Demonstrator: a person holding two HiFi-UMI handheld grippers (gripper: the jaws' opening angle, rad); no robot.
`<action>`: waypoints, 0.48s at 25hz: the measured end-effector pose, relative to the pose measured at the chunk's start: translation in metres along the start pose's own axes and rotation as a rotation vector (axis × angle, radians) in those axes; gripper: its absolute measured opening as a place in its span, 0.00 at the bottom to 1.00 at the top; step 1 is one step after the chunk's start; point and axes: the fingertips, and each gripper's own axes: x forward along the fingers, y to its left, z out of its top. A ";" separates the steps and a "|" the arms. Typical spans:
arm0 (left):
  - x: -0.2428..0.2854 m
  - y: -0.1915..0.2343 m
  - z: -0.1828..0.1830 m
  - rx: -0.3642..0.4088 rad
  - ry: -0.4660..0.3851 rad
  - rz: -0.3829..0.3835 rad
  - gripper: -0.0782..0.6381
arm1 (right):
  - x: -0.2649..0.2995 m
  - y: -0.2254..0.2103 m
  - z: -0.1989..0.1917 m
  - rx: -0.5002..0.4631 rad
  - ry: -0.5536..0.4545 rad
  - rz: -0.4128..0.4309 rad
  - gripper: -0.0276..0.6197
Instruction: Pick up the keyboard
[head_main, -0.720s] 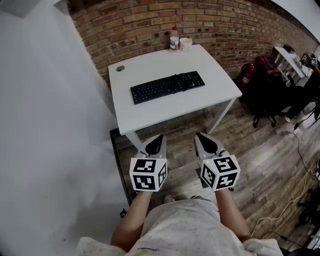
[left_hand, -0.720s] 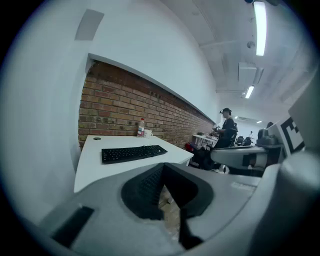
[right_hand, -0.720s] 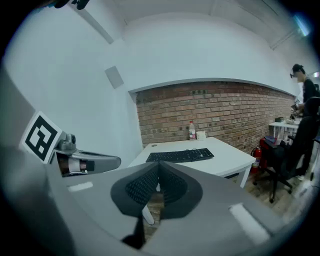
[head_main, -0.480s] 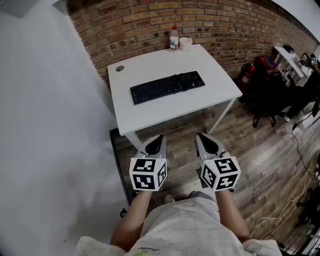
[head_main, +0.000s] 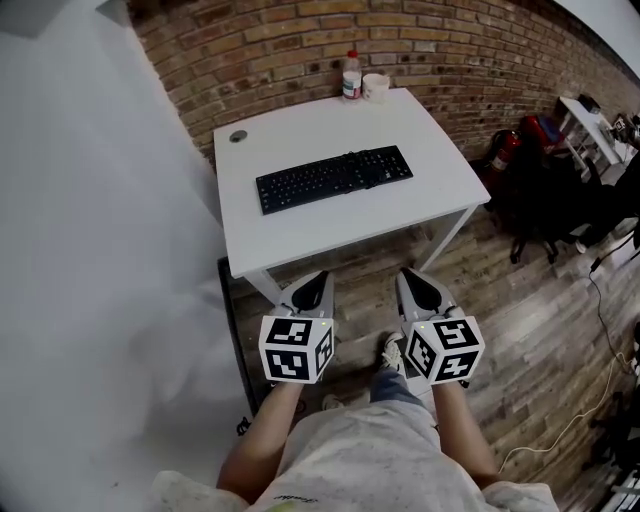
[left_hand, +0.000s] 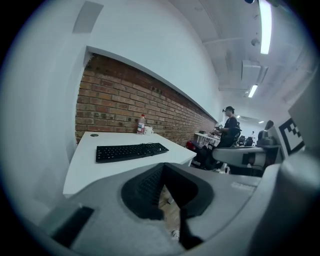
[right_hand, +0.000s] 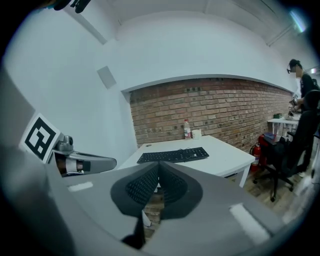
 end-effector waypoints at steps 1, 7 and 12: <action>0.008 0.000 -0.001 -0.003 0.002 0.007 0.10 | 0.005 -0.007 0.000 0.000 0.000 0.008 0.06; 0.059 0.004 0.011 -0.005 0.015 0.058 0.10 | 0.046 -0.053 0.008 0.011 0.020 0.055 0.06; 0.102 0.013 0.023 -0.031 0.026 0.112 0.10 | 0.085 -0.084 0.015 0.011 0.055 0.111 0.06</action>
